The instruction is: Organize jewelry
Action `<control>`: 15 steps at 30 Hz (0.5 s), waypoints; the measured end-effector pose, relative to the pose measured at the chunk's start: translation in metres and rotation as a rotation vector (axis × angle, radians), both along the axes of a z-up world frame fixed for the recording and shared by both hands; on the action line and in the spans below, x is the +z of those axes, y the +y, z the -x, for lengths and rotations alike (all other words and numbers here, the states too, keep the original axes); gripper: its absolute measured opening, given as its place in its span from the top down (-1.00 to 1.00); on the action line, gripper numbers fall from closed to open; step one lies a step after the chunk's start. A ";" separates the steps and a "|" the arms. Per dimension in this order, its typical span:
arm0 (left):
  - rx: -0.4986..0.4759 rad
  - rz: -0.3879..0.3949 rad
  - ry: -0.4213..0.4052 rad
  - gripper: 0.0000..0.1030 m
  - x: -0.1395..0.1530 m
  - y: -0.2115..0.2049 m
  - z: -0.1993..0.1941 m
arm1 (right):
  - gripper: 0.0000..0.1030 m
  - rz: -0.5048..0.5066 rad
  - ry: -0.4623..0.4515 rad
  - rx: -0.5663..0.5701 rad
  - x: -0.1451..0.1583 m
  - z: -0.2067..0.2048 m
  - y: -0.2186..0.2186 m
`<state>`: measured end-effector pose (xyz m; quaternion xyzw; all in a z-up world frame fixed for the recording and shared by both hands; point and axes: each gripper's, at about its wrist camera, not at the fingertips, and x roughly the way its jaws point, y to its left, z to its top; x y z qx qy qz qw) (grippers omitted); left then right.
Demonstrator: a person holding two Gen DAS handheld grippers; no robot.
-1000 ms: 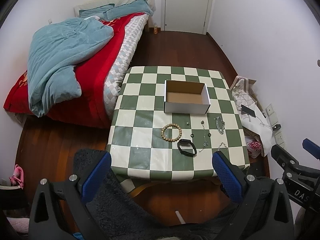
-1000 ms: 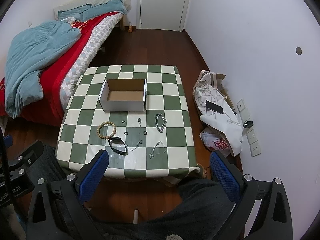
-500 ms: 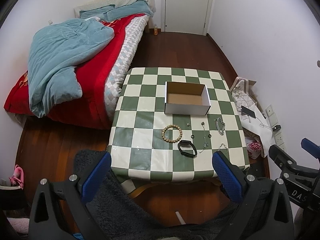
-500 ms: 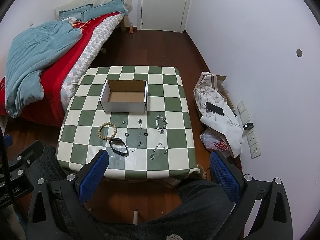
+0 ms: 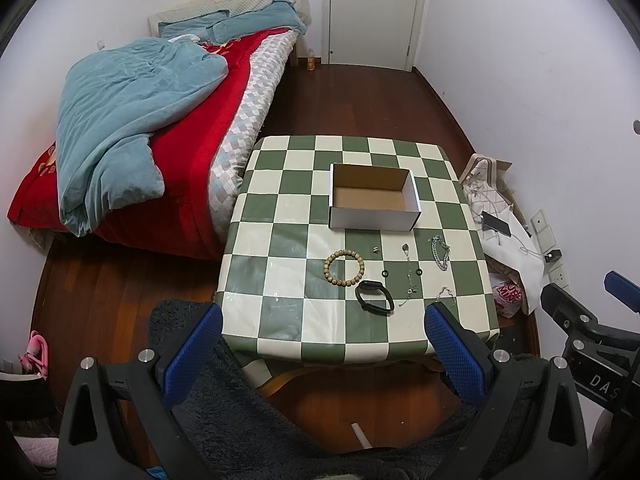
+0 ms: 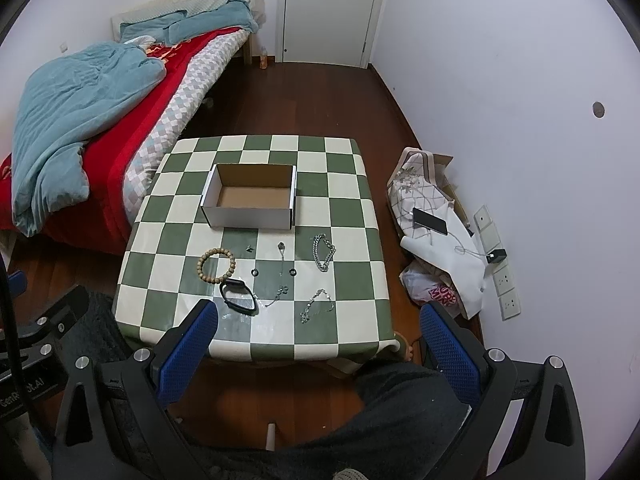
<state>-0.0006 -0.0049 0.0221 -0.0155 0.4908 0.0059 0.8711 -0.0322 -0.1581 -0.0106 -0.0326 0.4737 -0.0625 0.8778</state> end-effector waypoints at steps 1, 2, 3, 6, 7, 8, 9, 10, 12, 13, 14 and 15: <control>0.000 0.001 -0.001 -1.00 0.001 0.000 -0.001 | -0.98 -0.003 0.000 -0.001 0.000 0.000 -0.001; 0.001 0.002 -0.003 -1.00 0.001 0.001 0.000 | -0.98 -0.002 -0.001 -0.001 0.001 0.000 0.000; 0.000 0.003 -0.004 -1.00 0.001 0.002 0.001 | -0.98 -0.003 -0.001 0.000 0.001 0.000 -0.001; -0.002 0.002 -0.006 -1.00 0.001 0.002 0.001 | -0.98 -0.002 -0.003 -0.001 0.001 0.000 -0.001; -0.004 0.000 -0.006 -1.00 0.001 0.001 0.001 | -0.98 -0.003 -0.003 -0.001 0.002 0.000 -0.002; -0.002 0.000 -0.004 -1.00 0.001 0.002 0.001 | -0.98 -0.003 -0.003 -0.001 0.002 0.000 -0.002; -0.002 0.003 -0.006 -1.00 0.001 0.002 0.001 | -0.98 -0.003 -0.004 -0.001 0.002 0.000 -0.002; -0.002 0.000 -0.005 -1.00 0.001 0.001 0.001 | -0.98 -0.002 -0.003 0.000 0.002 0.000 -0.002; -0.002 0.003 -0.005 -1.00 0.001 0.002 0.001 | -0.98 -0.002 -0.003 -0.001 0.002 0.000 -0.002; -0.002 0.001 -0.006 -1.00 0.001 0.001 0.001 | -0.98 -0.003 -0.003 -0.001 0.002 0.000 -0.002; -0.002 0.000 -0.006 -1.00 0.001 0.002 0.001 | -0.98 -0.002 -0.002 -0.001 0.002 0.000 -0.002; -0.002 0.001 -0.006 -1.00 0.001 0.002 0.001 | -0.98 -0.002 -0.002 0.000 0.002 0.000 -0.002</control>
